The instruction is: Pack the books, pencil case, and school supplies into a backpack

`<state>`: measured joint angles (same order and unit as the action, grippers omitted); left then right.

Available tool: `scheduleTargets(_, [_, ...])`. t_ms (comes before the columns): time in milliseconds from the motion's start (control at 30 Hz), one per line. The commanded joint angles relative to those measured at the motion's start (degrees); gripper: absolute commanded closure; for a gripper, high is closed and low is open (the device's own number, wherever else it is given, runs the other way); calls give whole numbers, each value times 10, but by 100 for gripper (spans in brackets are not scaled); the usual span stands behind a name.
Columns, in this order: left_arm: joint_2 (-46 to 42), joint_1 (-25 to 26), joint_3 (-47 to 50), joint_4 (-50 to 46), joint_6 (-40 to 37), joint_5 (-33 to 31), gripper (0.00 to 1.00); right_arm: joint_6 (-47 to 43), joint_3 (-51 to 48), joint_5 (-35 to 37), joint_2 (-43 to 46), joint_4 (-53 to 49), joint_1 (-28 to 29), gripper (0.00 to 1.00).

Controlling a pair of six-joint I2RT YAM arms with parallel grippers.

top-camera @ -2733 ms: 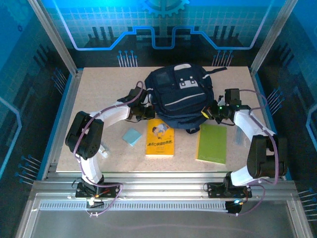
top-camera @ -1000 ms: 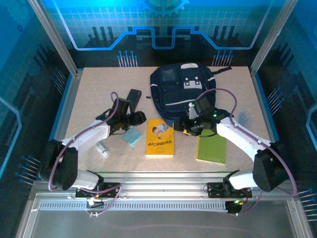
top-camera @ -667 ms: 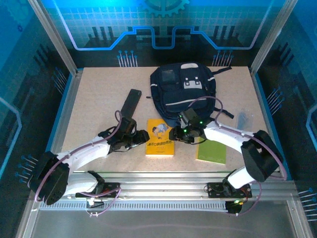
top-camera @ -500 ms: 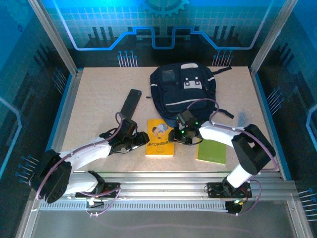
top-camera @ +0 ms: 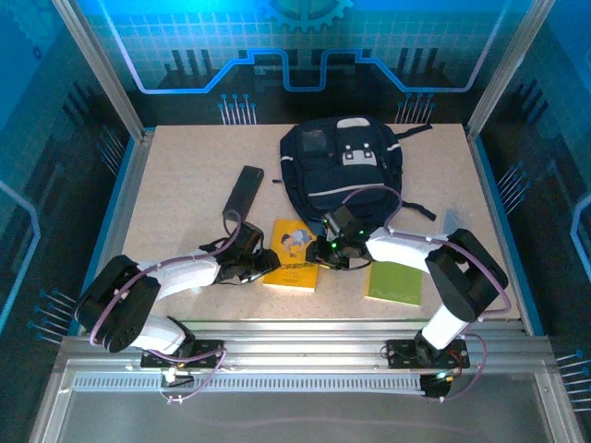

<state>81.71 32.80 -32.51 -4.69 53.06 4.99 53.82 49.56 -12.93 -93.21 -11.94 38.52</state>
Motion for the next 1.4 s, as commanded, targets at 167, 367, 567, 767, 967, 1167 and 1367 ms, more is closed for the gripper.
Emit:
scheduleTargets(167, [13,11,9,5,4,9,55,31,5,-49,-13,62,11,62])
scheduleTargets(367, [2,19,10,5,12,7,55,76,-8,-71,-42,109,11,67])
scheduleTargets(567, [-32,21,14,-14,22,-4,52,83,-14,-63,-26,102,7,92])
scheduleTargets(767, [-117,5,11,-50,24,-44,32,62,4,-83,1,79,-2,100])
scheduleTargets(967, [-160,-50,17,-49,35,-41,24,30,58,-132,24,60,-6,100])
scheduleTargets(1167, [-153,-83,45,19,60,-13,23,22,53,-167,48,73,-18,100])
scheduleTargets(1367, [-121,-79,57,104,79,28,23,72,-14,-222,59,179,-58,100])
